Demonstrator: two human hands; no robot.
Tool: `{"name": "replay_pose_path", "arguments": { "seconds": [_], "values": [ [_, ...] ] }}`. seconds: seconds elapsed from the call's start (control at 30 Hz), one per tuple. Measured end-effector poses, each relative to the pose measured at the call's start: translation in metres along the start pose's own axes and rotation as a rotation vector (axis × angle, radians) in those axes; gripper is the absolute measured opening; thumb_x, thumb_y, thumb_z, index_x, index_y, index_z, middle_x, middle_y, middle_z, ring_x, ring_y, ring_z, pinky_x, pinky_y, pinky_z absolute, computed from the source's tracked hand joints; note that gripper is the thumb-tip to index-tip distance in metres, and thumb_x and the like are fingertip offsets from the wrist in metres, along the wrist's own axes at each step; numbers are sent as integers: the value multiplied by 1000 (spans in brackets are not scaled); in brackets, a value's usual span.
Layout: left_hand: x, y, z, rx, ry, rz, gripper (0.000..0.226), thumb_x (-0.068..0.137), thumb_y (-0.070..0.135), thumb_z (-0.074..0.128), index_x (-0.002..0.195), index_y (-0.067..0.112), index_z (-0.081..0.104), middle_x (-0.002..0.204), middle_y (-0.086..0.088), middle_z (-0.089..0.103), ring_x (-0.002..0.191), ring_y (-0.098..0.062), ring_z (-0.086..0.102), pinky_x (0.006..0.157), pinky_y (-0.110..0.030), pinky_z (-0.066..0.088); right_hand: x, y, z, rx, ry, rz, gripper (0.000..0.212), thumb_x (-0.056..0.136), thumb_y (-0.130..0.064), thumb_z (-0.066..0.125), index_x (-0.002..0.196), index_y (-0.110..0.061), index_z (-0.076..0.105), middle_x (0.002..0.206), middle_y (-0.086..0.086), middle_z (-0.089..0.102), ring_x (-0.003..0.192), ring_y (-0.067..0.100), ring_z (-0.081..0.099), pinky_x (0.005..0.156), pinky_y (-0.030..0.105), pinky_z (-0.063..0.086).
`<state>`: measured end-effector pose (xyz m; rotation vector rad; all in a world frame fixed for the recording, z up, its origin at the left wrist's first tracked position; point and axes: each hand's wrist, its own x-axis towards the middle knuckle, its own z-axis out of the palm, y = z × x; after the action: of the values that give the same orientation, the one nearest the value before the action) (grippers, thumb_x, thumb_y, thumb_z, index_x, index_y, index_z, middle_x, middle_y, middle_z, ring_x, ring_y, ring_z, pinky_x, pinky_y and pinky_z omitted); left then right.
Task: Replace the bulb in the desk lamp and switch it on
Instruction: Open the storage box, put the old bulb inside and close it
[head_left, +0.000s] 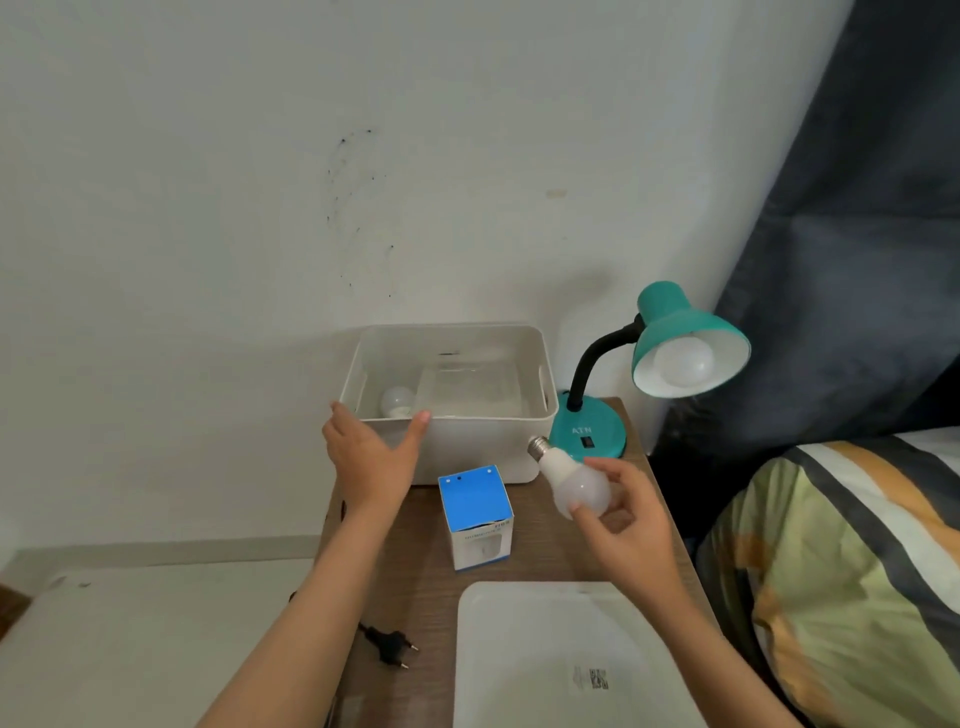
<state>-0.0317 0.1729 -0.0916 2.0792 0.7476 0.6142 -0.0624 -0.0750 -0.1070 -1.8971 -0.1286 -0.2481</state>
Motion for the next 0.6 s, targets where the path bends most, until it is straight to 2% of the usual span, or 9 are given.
{"name": "replay_pose_path", "arguments": {
  "seconds": [0.07, 0.13, 0.27, 0.4, 0.5, 0.6],
  "values": [
    [1, 0, 0, -10, 5, 4, 112, 68, 57, 70, 145, 3, 9, 148, -19, 23, 137, -33, 23, 106, -44, 33, 14, -16, 1, -3, -8, -109, 45, 73, -7, 73, 106, -34, 57, 109, -14, 55, 82, 10, 56, 62, 20, 51],
    [2, 1, 0, -24, 7, -1, 112, 68, 56, 71, 145, 3, 10, 147, -19, 24, 137, -32, 23, 107, -43, 32, 33, -32, 9, 2, -34, -199, 45, 74, -9, 73, 110, -32, 56, 110, -10, 53, 83, 8, 54, 61, 17, 49],
    [2, 1, -1, -31, 6, -13, 112, 66, 55, 73, 144, 3, 12, 146, -18, 26, 136, -32, 25, 107, -43, 32, 83, -55, 39, -112, -147, -299, 47, 76, -23, 70, 120, -32, 55, 114, -3, 43, 92, 6, 52, 72, 14, 48],
    [3, 1, -1, -36, 1, -8, 112, 66, 56, 73, 144, 4, 12, 145, -18, 26, 135, -33, 27, 106, -44, 34, 135, -60, 71, -359, -312, -212, 49, 79, -26, 66, 126, -30, 51, 119, 5, 41, 91, 19, 56, 85, 31, 50],
    [4, 0, -1, -31, 0, -7, 112, 66, 56, 72, 144, 3, 11, 145, -19, 26, 135, -34, 28, 105, -44, 35, 160, -52, 89, -458, -407, -137, 51, 81, -26, 63, 130, -27, 48, 124, 8, 41, 104, 24, 55, 88, 31, 45],
    [4, 0, 0, -17, -1, -7, 113, 66, 57, 71, 145, 4, 10, 146, -18, 25, 135, -33, 27, 105, -43, 35, 176, -42, 102, -494, -420, -117, 51, 83, -21, 59, 132, -23, 47, 126, 12, 46, 114, 27, 50, 91, 31, 41]
  ]
}}
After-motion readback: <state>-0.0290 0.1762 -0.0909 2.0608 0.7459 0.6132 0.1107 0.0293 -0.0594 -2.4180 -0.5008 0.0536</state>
